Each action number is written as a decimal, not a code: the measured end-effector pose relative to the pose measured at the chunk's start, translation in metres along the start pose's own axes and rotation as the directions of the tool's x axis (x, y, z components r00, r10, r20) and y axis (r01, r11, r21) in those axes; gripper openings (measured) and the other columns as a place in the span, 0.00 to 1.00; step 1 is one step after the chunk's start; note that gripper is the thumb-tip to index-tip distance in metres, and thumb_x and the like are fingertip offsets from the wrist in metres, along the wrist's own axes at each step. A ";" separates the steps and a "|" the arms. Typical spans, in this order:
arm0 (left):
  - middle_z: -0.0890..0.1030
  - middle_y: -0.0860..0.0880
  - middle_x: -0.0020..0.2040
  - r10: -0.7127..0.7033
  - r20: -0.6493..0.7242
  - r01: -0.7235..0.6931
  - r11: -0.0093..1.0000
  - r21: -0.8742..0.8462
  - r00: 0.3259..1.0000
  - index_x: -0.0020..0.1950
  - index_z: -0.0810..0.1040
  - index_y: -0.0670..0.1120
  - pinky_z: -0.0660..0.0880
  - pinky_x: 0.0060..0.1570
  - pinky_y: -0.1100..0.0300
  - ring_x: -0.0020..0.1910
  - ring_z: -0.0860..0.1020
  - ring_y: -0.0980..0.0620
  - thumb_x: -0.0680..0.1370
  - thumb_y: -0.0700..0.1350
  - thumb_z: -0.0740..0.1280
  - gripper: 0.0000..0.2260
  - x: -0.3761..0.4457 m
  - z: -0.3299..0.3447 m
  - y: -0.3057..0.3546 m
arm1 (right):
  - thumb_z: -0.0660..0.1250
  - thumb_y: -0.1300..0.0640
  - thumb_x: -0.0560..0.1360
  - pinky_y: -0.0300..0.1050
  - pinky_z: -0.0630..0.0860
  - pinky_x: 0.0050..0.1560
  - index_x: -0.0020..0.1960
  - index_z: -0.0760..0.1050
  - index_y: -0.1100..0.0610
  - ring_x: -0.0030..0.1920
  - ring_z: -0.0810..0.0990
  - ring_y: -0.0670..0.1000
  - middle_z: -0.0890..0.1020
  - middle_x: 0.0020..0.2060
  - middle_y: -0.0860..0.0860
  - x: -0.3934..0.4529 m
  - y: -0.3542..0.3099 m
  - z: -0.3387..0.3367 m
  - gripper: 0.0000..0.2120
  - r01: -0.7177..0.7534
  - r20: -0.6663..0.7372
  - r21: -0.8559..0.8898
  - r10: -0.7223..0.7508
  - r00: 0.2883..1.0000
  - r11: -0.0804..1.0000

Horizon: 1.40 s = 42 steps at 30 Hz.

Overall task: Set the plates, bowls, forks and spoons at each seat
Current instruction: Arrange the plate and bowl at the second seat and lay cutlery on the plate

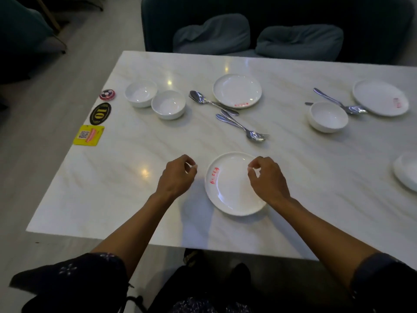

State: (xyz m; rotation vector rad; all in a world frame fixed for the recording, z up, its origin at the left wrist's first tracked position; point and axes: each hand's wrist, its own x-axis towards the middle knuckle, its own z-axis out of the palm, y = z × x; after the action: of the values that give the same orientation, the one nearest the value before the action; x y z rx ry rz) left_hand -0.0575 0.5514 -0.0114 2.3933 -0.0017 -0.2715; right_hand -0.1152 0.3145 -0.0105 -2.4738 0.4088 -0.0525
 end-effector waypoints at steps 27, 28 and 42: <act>0.82 0.42 0.54 -0.184 0.176 0.250 0.807 -0.535 0.967 0.66 0.70 0.46 0.81 0.41 0.58 0.43 0.83 0.45 0.77 0.44 0.63 0.18 0.224 -0.095 -0.062 | 0.60 0.58 0.76 0.51 0.83 0.34 0.57 0.71 0.63 0.28 0.81 0.55 0.83 0.42 0.63 0.200 -0.210 0.165 0.13 -0.475 0.246 0.516 0.408 0.879 0.713; 0.82 0.41 0.53 -0.192 0.173 0.256 0.805 -0.535 0.966 0.65 0.70 0.46 0.81 0.41 0.58 0.43 0.83 0.45 0.76 0.44 0.63 0.17 0.221 -0.096 -0.062 | 0.59 0.59 0.76 0.52 0.83 0.35 0.57 0.71 0.63 0.28 0.81 0.55 0.83 0.40 0.62 0.196 -0.211 0.163 0.12 -0.483 0.250 0.514 0.415 0.875 0.709; 0.85 0.43 0.42 -0.147 0.235 0.226 0.908 -0.354 0.961 0.66 0.69 0.48 0.81 0.51 0.51 0.43 0.84 0.47 0.75 0.45 0.64 0.20 0.079 -0.078 -0.082 | 0.57 0.61 0.77 0.50 0.84 0.35 0.64 0.69 0.58 0.32 0.84 0.57 0.83 0.44 0.58 0.042 -0.165 0.136 0.16 -0.452 0.277 0.440 0.362 0.890 0.776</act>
State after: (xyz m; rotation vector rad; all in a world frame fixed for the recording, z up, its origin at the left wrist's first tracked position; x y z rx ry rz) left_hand 0.0292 0.6584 -0.0253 1.9726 0.1731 -0.5555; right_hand -0.0115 0.5056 -0.0250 -1.8188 0.7479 0.2189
